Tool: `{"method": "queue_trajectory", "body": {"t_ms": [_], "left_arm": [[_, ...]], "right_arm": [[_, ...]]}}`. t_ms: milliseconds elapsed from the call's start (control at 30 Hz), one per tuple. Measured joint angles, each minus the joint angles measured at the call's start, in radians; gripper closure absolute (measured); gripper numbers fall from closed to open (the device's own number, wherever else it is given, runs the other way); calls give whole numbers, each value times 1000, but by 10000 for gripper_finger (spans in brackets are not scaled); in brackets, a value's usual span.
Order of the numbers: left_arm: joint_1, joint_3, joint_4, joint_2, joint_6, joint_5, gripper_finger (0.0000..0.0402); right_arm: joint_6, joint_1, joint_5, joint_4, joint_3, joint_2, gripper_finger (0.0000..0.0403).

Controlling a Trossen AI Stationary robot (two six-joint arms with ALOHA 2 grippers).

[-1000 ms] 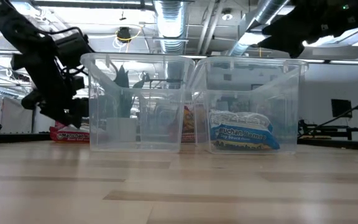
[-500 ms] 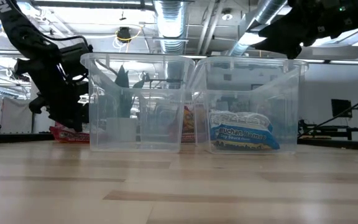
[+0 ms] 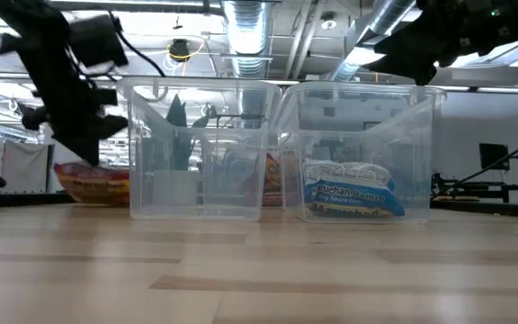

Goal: Sort Maruchan noodles
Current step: Put the red noodle pack into the top transparent bin

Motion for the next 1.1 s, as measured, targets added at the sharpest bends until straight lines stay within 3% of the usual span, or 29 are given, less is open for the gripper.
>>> {"method": "queue_trajectory", "body": {"t_ms": [300,500,833,1100], "left_arm": [[-221,38,8,-221,-27,-53,401],[-334,44,5,-276,-25,-149,401],[-290,-17,24,-177,-21,-156,398],[-188,-25,78,-117,42,-84,329]], "right_arm": [[0,0,0,0,0,0,159],[0,0,0,0,0,0,159],[25,0,0,0,0,0,159],[25,0,0,-5,0,0,159]]}}
